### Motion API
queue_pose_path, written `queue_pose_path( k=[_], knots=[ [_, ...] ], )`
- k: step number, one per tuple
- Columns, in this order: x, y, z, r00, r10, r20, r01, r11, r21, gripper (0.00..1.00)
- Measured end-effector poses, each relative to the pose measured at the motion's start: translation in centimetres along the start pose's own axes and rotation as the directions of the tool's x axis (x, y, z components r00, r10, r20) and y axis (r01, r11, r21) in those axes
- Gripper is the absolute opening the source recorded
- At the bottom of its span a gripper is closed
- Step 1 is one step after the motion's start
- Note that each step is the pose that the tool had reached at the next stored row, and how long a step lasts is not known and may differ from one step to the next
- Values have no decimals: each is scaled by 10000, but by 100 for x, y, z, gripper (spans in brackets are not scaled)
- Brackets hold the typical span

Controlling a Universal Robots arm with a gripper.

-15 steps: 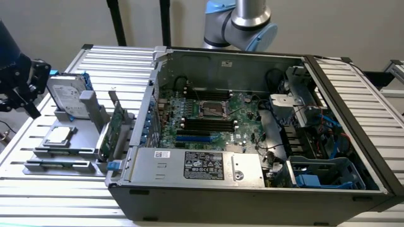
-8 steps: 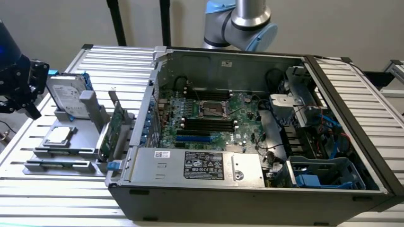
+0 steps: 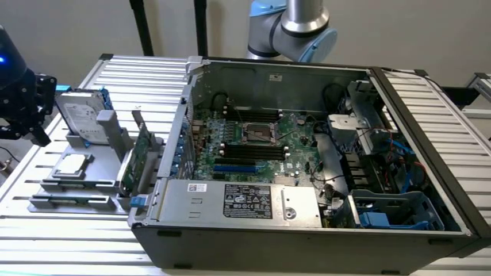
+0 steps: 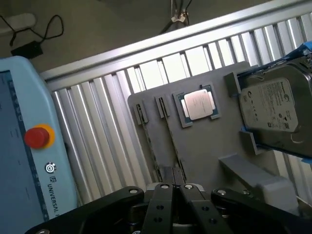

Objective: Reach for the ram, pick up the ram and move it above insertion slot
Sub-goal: 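Pick up the ram and move it above insertion slot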

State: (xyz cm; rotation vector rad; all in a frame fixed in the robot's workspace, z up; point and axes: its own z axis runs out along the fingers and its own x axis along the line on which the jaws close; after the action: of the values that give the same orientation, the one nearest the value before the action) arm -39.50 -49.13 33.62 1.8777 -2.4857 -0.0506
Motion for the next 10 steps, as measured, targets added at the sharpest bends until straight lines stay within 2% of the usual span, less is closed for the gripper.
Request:
queue_pose_path(
  k=[5,10],
  knots=[
    [0,-1,18,9958,-913,-38,913,9958,-1,11],
    [0,-1,32,9833,-1819,-76,1819,9833,-6,11]
  ],
)
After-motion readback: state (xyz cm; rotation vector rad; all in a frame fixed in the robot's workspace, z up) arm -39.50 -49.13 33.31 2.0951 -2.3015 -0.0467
